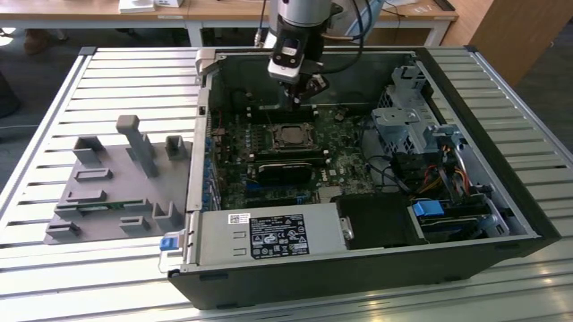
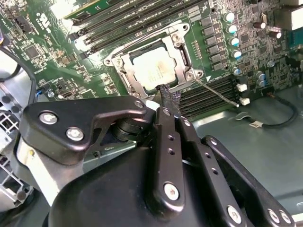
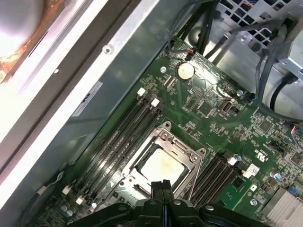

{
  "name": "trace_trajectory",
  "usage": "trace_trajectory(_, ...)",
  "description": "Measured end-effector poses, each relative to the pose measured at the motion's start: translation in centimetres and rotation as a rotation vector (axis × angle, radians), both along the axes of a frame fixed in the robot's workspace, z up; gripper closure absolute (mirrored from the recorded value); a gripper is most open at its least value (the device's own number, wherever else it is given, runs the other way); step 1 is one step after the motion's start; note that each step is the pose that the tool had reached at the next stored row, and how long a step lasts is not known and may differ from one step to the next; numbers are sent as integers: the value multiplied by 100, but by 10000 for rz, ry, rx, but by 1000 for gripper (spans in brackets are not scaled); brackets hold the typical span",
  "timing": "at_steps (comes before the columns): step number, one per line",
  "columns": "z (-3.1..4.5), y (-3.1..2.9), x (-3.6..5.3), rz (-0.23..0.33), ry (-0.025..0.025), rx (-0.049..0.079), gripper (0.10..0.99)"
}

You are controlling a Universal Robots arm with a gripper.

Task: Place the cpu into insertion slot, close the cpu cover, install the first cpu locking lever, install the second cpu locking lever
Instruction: 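Install the first cpu locking lever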

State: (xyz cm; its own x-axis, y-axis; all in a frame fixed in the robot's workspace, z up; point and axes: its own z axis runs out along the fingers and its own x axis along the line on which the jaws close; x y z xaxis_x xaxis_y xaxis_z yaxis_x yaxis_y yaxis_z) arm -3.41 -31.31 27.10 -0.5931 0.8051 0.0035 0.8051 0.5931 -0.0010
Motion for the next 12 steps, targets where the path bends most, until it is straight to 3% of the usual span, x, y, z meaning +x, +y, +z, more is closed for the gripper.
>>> trace_trajectory(7,0,0,-3,504,0,0,980)
trace_trajectory(12,0,0,-4,1233,0,0,980)
